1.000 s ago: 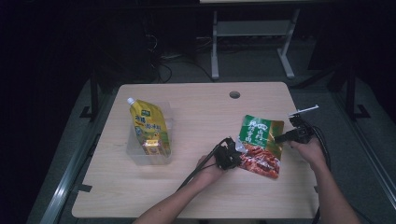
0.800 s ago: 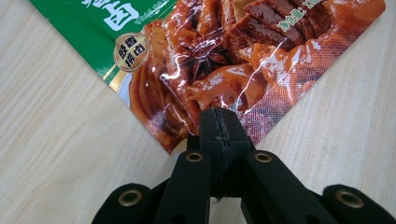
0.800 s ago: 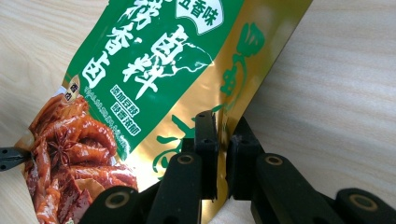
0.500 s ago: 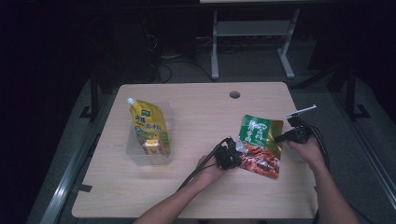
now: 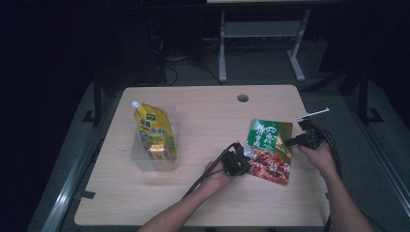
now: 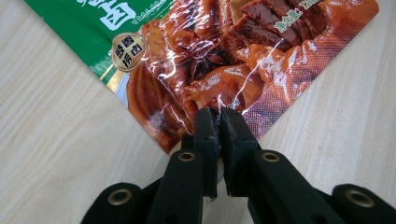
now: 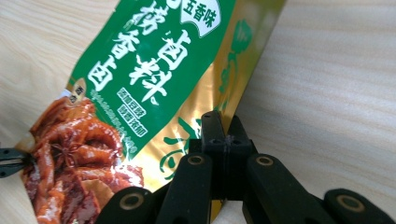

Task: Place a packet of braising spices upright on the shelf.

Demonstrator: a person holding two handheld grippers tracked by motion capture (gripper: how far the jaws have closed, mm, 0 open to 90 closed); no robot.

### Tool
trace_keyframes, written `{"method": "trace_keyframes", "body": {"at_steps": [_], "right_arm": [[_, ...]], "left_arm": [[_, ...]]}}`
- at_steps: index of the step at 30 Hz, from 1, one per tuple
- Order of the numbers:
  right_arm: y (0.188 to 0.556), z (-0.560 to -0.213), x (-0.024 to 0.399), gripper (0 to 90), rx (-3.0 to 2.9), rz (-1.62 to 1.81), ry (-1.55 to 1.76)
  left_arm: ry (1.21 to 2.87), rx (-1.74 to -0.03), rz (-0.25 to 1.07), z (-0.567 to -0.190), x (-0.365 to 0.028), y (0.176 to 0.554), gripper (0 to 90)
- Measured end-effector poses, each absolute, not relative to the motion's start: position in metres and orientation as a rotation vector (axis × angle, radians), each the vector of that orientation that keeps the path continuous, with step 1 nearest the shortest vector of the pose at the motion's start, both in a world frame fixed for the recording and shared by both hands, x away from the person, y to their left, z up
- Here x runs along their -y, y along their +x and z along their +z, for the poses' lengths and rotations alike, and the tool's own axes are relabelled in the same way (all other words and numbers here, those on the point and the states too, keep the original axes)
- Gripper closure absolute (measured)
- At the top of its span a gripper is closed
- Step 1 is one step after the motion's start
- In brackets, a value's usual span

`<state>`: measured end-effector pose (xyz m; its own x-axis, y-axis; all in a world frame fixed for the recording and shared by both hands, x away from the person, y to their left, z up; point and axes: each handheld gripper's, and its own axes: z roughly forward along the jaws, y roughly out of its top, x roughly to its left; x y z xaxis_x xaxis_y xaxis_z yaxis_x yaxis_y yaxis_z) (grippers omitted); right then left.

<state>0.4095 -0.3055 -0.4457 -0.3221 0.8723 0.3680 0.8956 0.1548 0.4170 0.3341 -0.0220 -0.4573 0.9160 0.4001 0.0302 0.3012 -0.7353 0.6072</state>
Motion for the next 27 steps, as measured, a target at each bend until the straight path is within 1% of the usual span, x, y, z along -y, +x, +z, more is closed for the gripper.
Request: {"method": "trace_keyframes", "body": {"at_steps": [9, 16, 27], "right_arm": [[0.402, -0.432, 0.303, 90.0, 2.390, -0.947, -1.770], [0.395, -0.411, 0.299, 90.0, 2.431, -1.014, -1.734], [0.379, -0.376, 0.288, 90.0, 2.479, -1.125, -1.659]], "left_arm": [[2.407, -0.506, 0.207, -0.451, 0.010, 0.334, 78.0], [2.379, -0.516, 0.198, -0.445, 0.001, 0.331, 74.9], [2.348, -0.509, 0.181, -0.441, -0.010, 0.320, 65.7]]}}
